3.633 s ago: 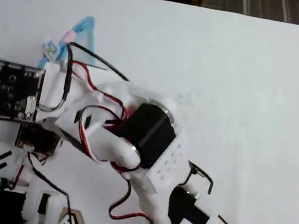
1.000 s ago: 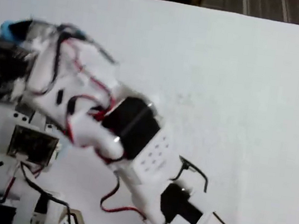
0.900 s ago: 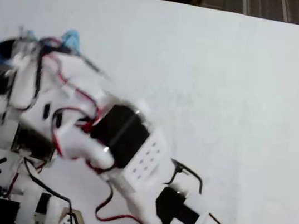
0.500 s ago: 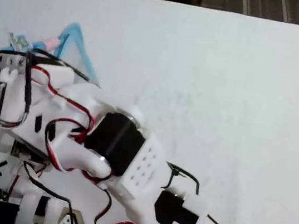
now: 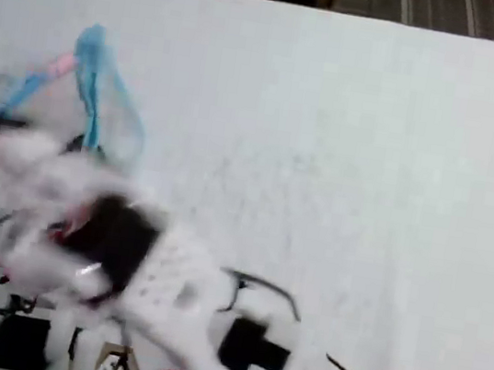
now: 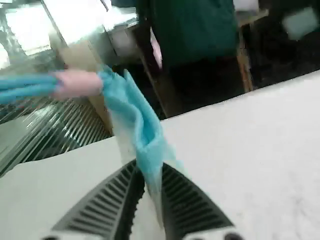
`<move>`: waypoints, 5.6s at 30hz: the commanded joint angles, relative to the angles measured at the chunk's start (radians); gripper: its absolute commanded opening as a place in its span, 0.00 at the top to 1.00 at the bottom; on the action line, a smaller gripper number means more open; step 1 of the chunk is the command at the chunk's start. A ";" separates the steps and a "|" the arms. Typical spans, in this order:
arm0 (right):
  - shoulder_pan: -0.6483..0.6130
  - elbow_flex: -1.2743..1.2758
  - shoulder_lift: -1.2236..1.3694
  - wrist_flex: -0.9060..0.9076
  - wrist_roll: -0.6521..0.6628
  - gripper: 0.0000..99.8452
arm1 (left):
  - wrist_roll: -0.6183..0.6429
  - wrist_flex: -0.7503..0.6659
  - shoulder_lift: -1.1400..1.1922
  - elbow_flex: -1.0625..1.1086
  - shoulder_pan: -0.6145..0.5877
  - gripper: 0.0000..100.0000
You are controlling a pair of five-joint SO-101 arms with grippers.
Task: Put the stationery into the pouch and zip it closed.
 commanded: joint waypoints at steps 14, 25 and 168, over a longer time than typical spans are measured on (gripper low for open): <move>-0.282 -0.020 -0.139 0.148 -0.104 0.98 | 0.006 -0.018 0.030 0.175 0.015 0.98; -0.125 -0.057 -0.239 0.381 -0.176 0.98 | 0.009 -0.014 0.030 0.175 -0.001 0.98; 0.524 0.381 -0.027 0.288 0.094 0.77 | -0.204 0.365 0.024 0.074 -0.226 0.98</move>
